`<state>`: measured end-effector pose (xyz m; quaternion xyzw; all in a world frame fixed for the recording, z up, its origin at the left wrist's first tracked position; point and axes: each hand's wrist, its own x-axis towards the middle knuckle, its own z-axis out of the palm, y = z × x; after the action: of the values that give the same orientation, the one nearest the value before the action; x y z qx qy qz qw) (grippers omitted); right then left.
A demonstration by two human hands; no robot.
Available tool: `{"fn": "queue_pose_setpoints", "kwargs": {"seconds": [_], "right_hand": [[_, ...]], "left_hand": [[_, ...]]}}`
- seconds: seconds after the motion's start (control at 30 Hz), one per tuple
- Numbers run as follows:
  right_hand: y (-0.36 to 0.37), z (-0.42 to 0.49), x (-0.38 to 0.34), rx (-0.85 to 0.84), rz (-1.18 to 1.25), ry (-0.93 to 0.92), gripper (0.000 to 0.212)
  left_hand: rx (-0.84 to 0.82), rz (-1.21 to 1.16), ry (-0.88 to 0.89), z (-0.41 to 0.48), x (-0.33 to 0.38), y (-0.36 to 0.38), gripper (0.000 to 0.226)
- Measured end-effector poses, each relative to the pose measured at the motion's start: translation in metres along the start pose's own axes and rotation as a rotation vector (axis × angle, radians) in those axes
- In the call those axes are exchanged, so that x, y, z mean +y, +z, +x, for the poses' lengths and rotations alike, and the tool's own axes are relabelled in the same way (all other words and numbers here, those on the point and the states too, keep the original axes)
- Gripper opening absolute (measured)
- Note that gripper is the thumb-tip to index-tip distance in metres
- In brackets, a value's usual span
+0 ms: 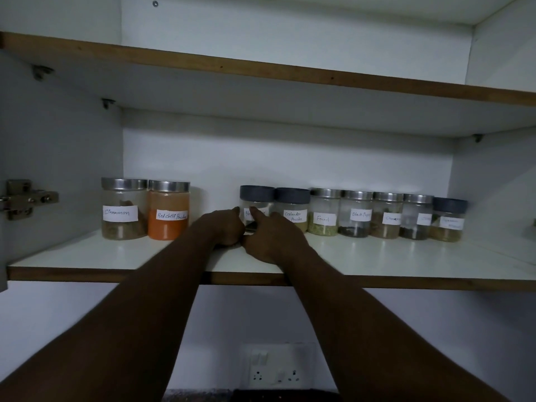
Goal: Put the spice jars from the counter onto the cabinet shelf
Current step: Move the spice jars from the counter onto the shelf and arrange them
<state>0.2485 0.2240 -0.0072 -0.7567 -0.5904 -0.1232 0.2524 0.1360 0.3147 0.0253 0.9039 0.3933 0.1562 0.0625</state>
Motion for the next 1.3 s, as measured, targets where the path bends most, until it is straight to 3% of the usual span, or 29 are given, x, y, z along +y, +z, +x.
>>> {"fn": "queue_pose_setpoints", "kwargs": {"seconds": [0.23, 0.47, 0.6, 0.7, 0.83, 1.03, 1.3], "right_hand": [[-0.002, 0.000, 0.002, -0.013, 0.001, 0.025, 0.079], [-0.013, -0.012, -0.009, 0.090, -0.113, -0.043, 0.050], [-0.023, -0.022, -0.021, 0.042, -0.128, -0.140, 0.031], [-0.024, -0.026, -0.036, 0.017, -0.202, -0.131, 0.036], [-0.011, -0.024, -0.069, -0.035, -0.029, -0.184, 0.034], [0.011, -0.003, -0.092, -0.056, 0.083, -0.186, 0.085], [0.024, 0.012, -0.085, -0.130, -0.035, -0.094, 0.089]], "left_hand": [[0.049, 0.044, -0.021, -0.013, 0.000, -0.001, 0.055], [0.203, 0.137, -0.034, -0.058, -0.007, -0.002, 0.038], [0.461, -0.003, -0.229, -0.095, -0.032, -0.007, 0.023], [0.587, -0.146, -0.401, -0.111, -0.060, -0.014, 0.040], [0.509, -0.289, -0.459, -0.107, -0.074, -0.024, 0.068], [0.303, -0.238, -0.360, -0.086, -0.093, -0.030, 0.056], [0.085, -0.132, -0.138, -0.046, -0.096, -0.026, 0.083]]}}
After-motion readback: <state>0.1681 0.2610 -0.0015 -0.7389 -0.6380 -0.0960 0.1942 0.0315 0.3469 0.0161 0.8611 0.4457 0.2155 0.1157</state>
